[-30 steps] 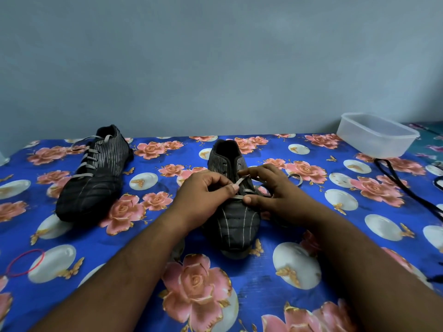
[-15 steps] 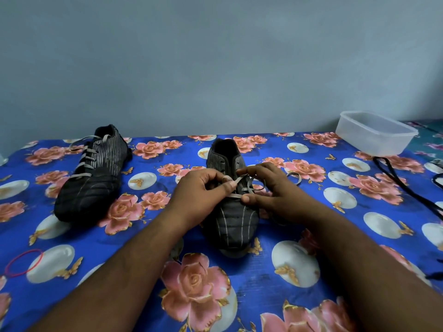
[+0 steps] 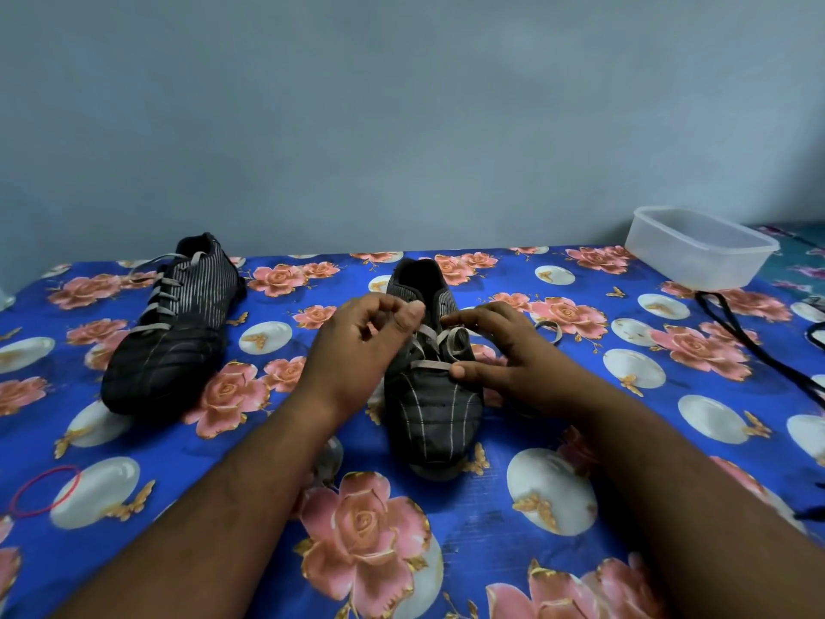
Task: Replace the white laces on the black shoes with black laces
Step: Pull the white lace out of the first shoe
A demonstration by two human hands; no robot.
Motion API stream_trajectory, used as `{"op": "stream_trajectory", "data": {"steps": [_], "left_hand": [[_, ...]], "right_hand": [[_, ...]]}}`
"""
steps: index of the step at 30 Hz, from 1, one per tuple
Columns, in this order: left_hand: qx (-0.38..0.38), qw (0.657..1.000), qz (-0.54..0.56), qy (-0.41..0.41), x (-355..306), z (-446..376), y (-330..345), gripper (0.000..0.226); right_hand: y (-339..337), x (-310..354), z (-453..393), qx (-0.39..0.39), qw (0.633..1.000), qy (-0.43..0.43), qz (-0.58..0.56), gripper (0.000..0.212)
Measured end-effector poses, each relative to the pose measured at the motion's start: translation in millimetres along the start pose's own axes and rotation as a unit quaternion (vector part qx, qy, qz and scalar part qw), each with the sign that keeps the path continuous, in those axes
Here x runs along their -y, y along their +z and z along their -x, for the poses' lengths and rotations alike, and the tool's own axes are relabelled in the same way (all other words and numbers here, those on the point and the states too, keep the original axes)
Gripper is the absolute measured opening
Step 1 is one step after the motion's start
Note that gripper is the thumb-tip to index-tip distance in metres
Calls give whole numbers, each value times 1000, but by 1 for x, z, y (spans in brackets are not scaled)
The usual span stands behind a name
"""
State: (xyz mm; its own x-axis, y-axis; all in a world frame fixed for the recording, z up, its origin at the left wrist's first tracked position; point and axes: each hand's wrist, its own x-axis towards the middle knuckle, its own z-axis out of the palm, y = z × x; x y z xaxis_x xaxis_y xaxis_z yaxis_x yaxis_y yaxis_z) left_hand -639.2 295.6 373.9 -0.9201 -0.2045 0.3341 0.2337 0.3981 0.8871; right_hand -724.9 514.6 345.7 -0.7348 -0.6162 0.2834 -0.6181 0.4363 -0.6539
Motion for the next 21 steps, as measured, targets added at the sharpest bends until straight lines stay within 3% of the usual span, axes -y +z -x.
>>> {"op": "stream_trajectory", "data": {"steps": [2, 10, 15, 21], "left_hand": [[16, 996, -79, 40, 3, 1, 0, 41], [58, 984, -129, 109, 0, 4, 3, 54], [42, 959, -242, 138, 3, 5, 6, 44], [-5, 996, -75, 48, 7, -1, 0, 27]], "right_hand": [[0, 0, 0, -3, 1000, -4, 4, 61], [0, 0, -1, -2, 1000, -5, 17, 63], [-1, 0, 0, -1, 1000, -5, 17, 63], [-2, 2, 1, 7, 1000, 1, 6, 62]]}}
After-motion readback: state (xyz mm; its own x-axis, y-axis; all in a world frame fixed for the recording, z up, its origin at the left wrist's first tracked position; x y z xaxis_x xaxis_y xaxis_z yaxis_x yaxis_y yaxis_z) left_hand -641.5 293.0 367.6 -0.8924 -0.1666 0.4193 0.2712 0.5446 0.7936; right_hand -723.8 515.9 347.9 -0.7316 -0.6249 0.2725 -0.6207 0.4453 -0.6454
